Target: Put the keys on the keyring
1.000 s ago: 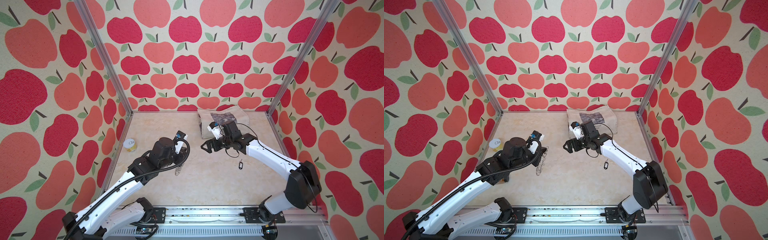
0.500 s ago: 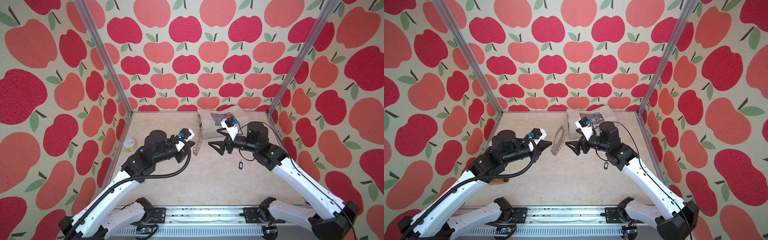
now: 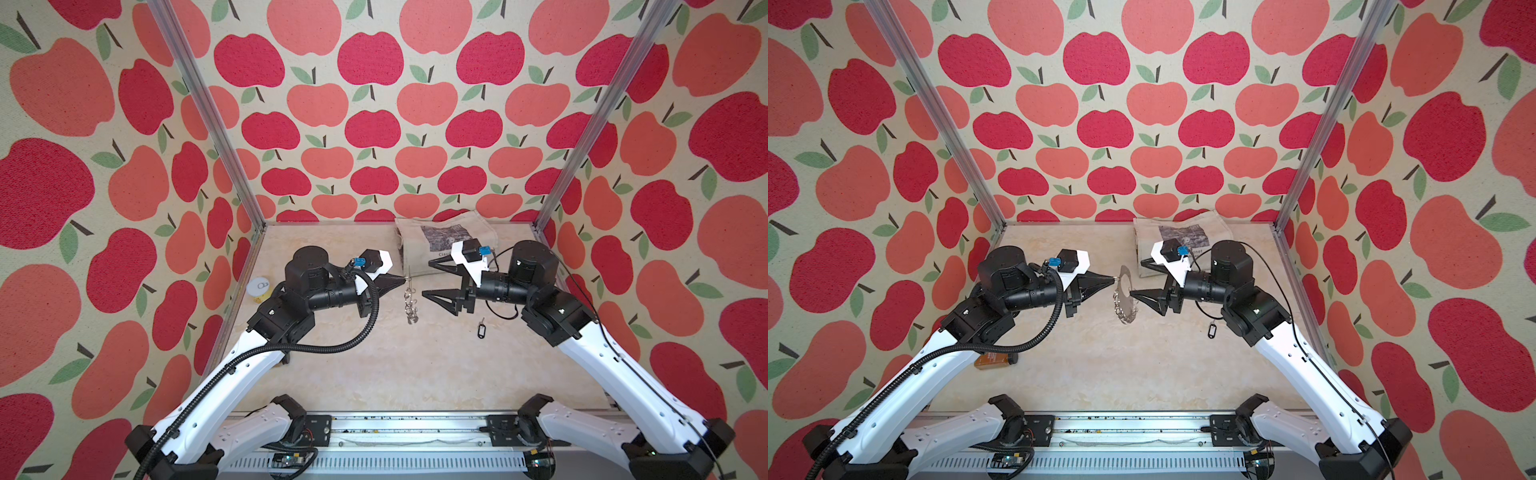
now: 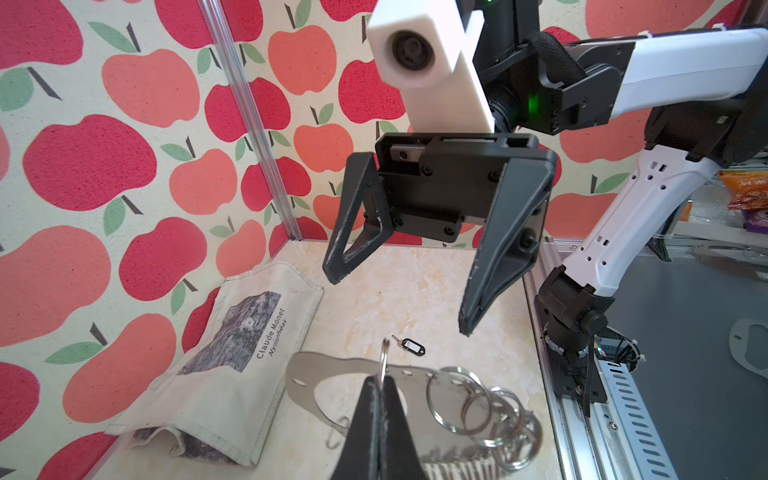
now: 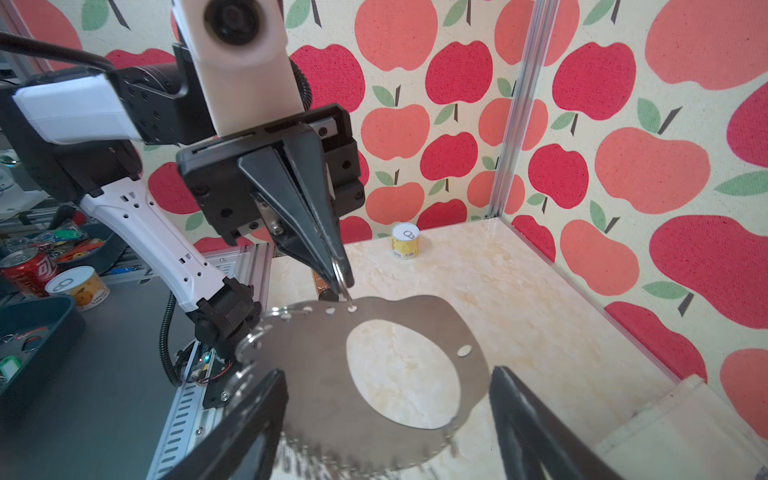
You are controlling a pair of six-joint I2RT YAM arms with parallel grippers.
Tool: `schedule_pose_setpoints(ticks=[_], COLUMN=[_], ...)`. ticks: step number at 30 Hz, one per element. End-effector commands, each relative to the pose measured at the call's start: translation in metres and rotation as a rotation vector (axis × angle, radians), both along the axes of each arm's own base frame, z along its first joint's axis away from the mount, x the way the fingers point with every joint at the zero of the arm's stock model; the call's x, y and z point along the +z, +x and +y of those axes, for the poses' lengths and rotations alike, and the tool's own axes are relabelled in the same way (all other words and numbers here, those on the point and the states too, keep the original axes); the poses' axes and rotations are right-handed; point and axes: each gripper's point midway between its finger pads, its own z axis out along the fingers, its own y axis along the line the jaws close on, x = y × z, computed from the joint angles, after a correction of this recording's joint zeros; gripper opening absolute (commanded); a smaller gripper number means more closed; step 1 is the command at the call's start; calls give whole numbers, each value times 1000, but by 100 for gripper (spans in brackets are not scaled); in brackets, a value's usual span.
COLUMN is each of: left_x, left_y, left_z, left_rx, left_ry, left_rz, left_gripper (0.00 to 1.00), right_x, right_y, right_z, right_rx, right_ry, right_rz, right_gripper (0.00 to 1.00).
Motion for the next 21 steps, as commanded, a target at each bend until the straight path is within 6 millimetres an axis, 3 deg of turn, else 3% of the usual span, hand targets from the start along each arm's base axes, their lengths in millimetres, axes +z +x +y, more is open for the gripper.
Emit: schedule_pose_setpoints(ticks=[1, 10, 14, 21], left_x=[32, 42, 33, 33], left_y=[-9, -9, -4, -6], left_z=[-5, -11, -18, -20], left_rx=[-79, -150, -169, -184], left_ry=[-90, -141, -124, -117], left_rz=[-56, -26, 6, 5], left_gripper=[0, 0, 0, 0], right_x=[22, 33, 37, 33], right_y=[-13, -20, -20, -12], right_z=[-4, -4, -3, 0], right_rx=[51, 83, 88, 67], right_ry=[43, 60, 73, 65], right_rz=[-68, -90, -86, -66], right_gripper=[71, 46, 36, 31])
